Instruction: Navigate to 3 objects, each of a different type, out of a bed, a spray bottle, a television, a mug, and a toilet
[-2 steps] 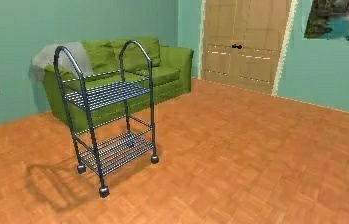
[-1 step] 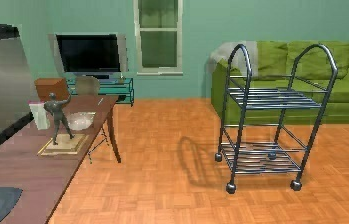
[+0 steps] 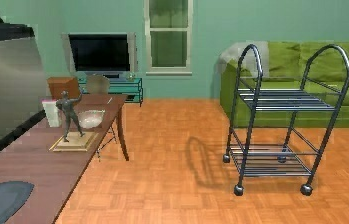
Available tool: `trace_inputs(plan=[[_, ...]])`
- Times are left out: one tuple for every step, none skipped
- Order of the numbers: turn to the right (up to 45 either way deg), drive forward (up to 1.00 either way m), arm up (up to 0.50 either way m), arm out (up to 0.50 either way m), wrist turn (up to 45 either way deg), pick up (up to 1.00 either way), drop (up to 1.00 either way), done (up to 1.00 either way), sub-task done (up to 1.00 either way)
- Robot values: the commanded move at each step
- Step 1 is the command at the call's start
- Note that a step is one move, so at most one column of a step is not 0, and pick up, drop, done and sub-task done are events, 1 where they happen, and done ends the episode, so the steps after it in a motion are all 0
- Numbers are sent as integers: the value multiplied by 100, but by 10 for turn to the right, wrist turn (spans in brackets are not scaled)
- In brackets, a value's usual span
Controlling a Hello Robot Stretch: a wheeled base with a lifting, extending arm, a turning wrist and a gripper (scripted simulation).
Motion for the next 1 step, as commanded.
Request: trace_inputs(plan=[[360, 0, 0, 0, 0, 0, 0, 0, 0]])
